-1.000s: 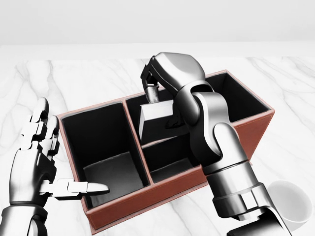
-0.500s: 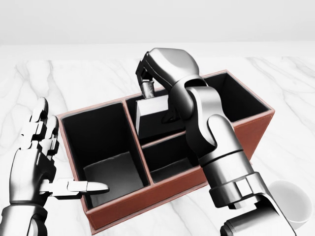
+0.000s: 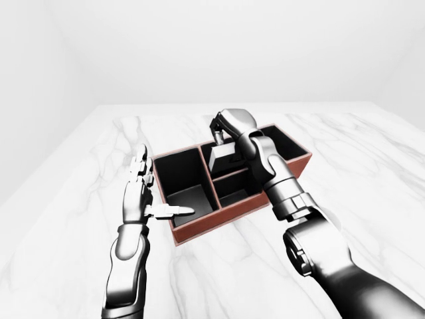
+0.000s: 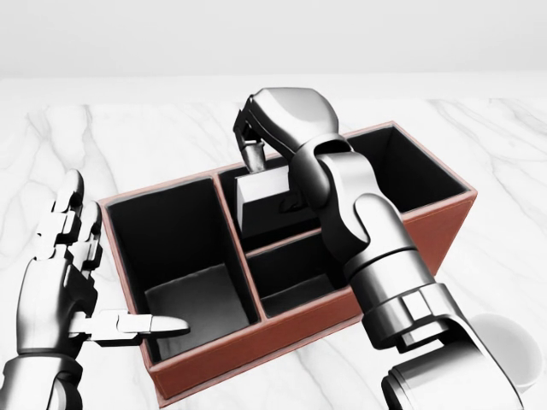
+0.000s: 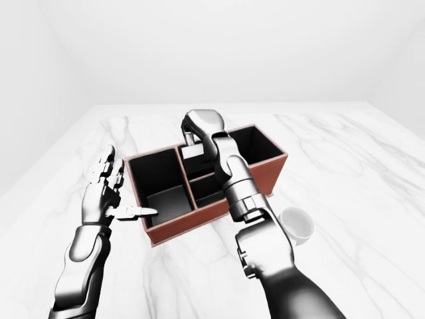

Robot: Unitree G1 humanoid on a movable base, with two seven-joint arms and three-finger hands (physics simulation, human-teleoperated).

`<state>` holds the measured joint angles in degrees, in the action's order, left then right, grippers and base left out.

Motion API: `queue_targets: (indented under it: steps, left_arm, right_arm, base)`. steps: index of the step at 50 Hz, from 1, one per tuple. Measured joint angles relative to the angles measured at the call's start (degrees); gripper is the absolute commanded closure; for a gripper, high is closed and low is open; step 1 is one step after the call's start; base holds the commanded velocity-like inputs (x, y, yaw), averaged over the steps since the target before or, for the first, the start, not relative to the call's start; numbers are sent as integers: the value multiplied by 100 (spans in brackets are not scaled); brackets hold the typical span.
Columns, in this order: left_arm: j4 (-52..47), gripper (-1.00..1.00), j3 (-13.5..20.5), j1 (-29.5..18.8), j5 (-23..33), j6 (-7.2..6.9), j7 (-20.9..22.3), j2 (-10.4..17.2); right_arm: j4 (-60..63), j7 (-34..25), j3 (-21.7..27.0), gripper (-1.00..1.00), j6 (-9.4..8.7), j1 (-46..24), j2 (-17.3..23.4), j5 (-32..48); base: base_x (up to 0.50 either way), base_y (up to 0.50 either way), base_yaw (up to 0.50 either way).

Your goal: Pick up the book and place it in the front compartment of the caddy.

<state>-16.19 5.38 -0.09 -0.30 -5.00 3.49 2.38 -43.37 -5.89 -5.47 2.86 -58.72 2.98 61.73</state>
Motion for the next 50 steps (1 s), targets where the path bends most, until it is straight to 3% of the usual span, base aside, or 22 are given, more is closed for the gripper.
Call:
queue_targets:
  steps: [14,50]
  left_arm:
    - [9,-100,-8,7,11,0,-1,-2]
    - [48,-100,-16,4,35,0,-14,-4]
  right_arm:
    - [-692,404,-27,100,214,-273,40,30]
    - [-2075,1373,-113,100,214,-647,30,37]
  base:
    - [0,0,0]
    - [0,0,0]
